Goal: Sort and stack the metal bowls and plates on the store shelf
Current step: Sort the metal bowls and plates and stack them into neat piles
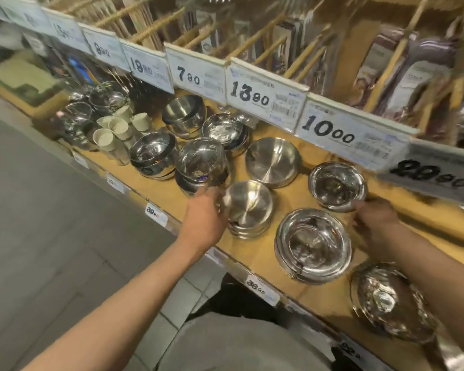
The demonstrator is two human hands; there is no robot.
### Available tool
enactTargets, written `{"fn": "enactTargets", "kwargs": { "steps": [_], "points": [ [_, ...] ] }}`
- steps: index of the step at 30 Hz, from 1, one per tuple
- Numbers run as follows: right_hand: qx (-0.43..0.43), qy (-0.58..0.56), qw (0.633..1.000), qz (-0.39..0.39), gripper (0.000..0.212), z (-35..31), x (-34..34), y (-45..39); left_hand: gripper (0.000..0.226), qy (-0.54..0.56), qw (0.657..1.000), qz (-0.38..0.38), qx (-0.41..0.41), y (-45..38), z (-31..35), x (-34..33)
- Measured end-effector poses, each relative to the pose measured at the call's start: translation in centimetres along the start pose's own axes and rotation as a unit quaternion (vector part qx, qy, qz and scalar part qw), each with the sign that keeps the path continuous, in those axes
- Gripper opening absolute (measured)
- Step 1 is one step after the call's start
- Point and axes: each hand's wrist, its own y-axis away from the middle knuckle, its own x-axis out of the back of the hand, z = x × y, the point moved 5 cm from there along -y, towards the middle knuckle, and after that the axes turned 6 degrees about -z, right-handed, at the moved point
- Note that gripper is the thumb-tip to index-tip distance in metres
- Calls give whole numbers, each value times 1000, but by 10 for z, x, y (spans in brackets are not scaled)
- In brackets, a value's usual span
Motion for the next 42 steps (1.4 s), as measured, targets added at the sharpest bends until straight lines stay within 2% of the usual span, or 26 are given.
{"fn": "enactTargets", "kwargs": {
  "steps": [3,5,7,10,14,19,24,26,27,29,31,33,36,42],
  "points": [
    [-44,-11,999,6,15,-2,-8,1,20,24,999,-13,17,-5,-3,-1],
    [-52,-32,998,5,17,-5,-9,0,18,33,999,-17,18,-8,-3,1],
    [-48,-55,997,-5,8,-9,-10,1,19,35,999,-20,26,-10,-5,3],
    [-41,-105,994,-15,24,-12,-8,12,24,24,999,-15,35,-12,-4,8],
    [-41,-94,993,-55,11,-13,3,28,22,17,1000,12,11,-16,13,17],
    [8,-154,984,-95,17,-7,20,48,21,11,1000,0,-27,-28,50,15],
    [11,-178,981,-79,12,3,40,85,13,84,994,-51,-41,-26,85,-5],
    [9,-198,977,-79,10,6,42,105,17,129,986,-106,-26,-21,100,-20],
    [12,-207,975,-84,6,8,41,113,27,155,976,-150,-6,-18,107,-30],
    [21,-225,969,-99,14,11,38,126,45,232,944,-232,41,-8,122,-48],
    [23,-226,967,-119,17,15,36,135,39,324,906,-261,73,2,132,-61],
    [22,-207,968,-139,21,19,37,141,24,333,906,-252,68,4,135,-66],
    [30,-162,975,-151,40,22,44,141,21,339,906,-240,77,5,131,-64],
    [104,-145,975,-134,40,7,50,145,24,329,910,-240,74,9,117,-52]
  ]
}}
